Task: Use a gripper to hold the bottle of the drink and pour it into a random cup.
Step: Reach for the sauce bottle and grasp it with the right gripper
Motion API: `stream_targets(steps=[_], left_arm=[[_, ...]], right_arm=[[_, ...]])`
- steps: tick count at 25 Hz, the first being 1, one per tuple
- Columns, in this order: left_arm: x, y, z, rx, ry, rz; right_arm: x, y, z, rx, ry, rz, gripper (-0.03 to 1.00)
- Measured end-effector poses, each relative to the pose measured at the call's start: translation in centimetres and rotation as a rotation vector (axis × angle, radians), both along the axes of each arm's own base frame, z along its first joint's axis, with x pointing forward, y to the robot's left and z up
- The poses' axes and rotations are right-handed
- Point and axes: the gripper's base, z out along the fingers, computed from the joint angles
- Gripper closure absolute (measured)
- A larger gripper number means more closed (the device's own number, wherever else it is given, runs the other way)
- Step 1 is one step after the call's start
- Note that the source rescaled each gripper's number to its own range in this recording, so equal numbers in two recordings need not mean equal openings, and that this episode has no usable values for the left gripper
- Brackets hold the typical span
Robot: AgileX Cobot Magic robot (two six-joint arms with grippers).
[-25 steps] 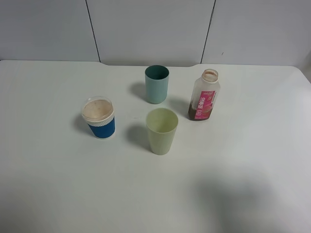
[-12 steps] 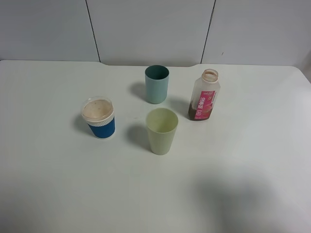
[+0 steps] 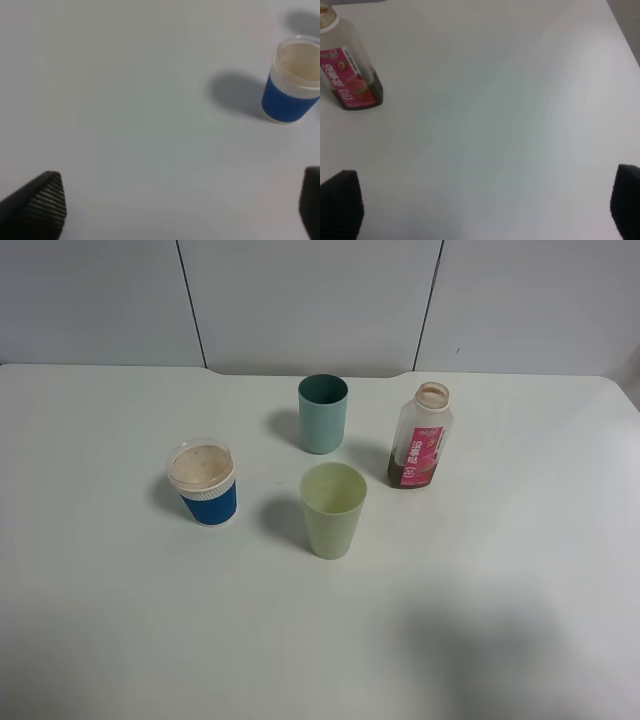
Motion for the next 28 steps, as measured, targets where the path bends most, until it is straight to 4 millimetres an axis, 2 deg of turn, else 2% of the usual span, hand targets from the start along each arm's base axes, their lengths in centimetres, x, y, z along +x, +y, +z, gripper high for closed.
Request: stream_targets(steps=[28], left_arm=[[0.0,0.0,0.0,0.0,0.0,0.0]], right_arm=[[0.0,0.0,0.0,0.005,0.0,-0.002,-0.03]])
